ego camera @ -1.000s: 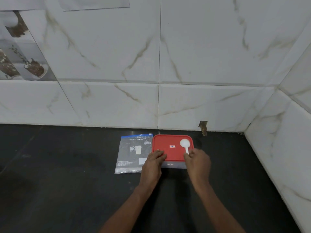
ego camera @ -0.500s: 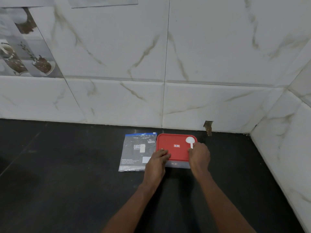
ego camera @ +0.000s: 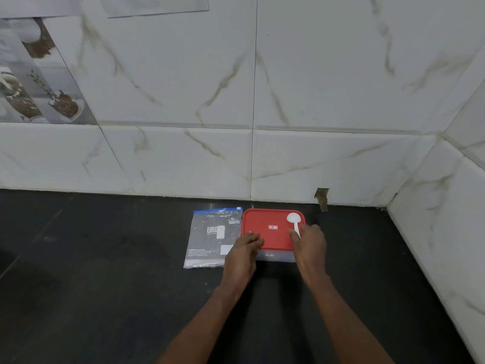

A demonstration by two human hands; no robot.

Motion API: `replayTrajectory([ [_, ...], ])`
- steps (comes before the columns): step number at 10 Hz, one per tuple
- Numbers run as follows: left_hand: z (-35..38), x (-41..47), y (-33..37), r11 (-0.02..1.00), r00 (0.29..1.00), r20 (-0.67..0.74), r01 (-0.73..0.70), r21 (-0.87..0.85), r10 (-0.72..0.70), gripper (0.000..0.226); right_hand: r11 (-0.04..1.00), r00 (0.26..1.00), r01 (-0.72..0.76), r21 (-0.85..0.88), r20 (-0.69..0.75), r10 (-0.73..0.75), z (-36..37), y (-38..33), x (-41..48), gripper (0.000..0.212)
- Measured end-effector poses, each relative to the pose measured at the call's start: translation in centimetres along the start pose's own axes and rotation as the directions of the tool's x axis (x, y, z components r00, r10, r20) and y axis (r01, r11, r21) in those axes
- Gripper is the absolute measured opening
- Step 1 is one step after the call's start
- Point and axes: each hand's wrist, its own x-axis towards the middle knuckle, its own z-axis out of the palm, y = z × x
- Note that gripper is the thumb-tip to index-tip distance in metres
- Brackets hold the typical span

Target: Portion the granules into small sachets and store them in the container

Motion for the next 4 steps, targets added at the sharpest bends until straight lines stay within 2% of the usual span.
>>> replayTrajectory([
  [2, -0.8, -0.8, 0.4, 0.983, 0.992, -0.003, -0.122, 0.136, 0.124, 0.036, 0.972, 0.995, 0.091, 0.216, -0.056, -0.080, -1.3, 0.7, -2.1, 0.028],
  [4, -1.9, -1.8, 0.3, 0.984, 0.989, -0.009, -0.148, 0.098, 0.149, 0.045, 0.949, 0.994, 0.103, 0.299, 0.013, -0.112, -1.4, 1.6, -4.1, 0.041],
])
